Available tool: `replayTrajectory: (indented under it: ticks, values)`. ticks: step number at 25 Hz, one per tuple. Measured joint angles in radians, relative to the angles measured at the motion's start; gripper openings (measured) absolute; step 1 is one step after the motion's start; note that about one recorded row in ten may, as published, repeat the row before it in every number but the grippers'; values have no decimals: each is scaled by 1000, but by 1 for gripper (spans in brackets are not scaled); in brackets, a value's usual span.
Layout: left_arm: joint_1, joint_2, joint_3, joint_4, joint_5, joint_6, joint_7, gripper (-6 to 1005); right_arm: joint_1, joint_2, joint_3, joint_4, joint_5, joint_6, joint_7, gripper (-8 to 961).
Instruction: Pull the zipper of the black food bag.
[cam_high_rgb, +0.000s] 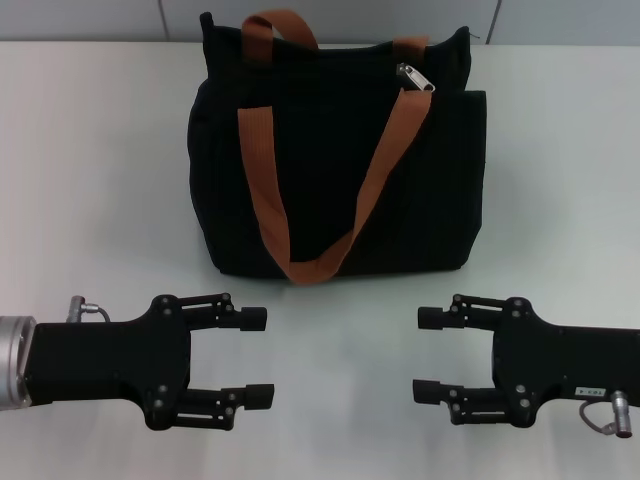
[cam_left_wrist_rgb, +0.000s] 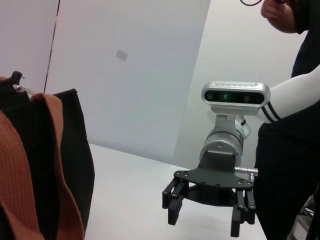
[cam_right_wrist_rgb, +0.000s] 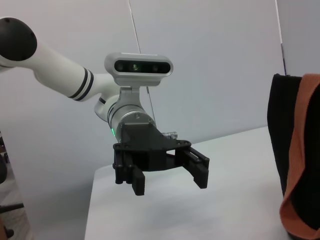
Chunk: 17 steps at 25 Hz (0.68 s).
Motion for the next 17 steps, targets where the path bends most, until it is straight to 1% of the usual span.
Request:
replayTrajectory:
  ticks: [6, 11, 17]
  values:
    - [5, 0, 0, 0, 2, -3, -1, 782, 2, 0, 5, 0, -1, 2, -2, 718]
    - [6, 0, 0, 0, 2, -5, -1, 782, 5, 1, 7, 0, -1, 5, -2, 820]
    - [7, 0, 0, 0, 2, -5, -1, 782, 5, 1, 8, 0, -1, 6, -2, 820]
